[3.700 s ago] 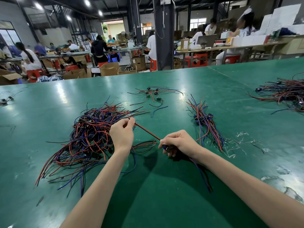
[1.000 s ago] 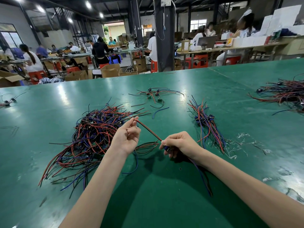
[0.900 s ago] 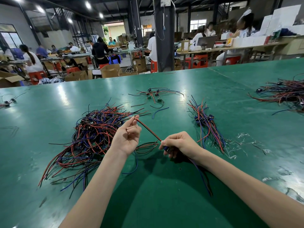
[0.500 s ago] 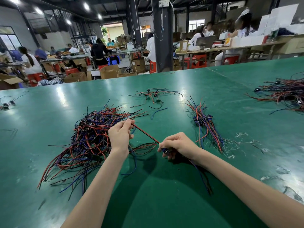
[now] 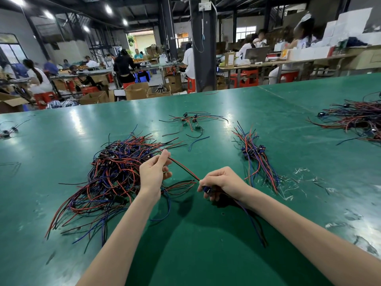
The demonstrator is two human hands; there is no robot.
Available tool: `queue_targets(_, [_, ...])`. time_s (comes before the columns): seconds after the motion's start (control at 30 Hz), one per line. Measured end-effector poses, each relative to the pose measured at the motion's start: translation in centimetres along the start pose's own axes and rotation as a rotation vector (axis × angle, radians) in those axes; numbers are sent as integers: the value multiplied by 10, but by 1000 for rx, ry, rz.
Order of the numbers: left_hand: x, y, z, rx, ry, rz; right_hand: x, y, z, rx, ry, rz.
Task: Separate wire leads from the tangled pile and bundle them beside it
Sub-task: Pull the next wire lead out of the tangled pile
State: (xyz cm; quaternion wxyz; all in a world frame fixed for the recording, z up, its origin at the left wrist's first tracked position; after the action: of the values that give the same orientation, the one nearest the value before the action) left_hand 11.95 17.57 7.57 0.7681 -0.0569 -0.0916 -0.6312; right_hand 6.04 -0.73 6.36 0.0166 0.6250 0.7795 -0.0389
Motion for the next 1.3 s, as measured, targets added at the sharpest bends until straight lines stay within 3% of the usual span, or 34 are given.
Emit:
queue_targets(0.23, [12, -9, -1, -43, -69, -59, -12, 1, -8, -36, 146, 130])
queue_targets(0.57, [59, -51, -21, 82, 282, -363, -26, 3, -14, -97, 305, 256])
queue_targets(0.87, [69, -66, -25, 49, 360, -487, -29, 3, -10, -45, 355, 307])
queue_targets(1.13, [81, -79, -29, -136, 169, -575, -23, 4, -9, -11, 442, 253])
queue_targets(1.3, [79, -78, -34, -213, 78, -590, -23, 6, -5, -21, 351, 279])
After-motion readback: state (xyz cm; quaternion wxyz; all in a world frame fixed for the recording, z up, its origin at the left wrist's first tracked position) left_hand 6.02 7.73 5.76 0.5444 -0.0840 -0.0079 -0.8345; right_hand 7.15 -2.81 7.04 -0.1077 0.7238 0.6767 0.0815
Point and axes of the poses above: each hand's wrist, its own y-axis towards the middle knuckle, its own x-axis out of the palm, z = x × y, the point moved 6 cm from there along y, towards the middle knuckle, and after that the axes turned 2 degrees about -x, right-handed, at the moved point
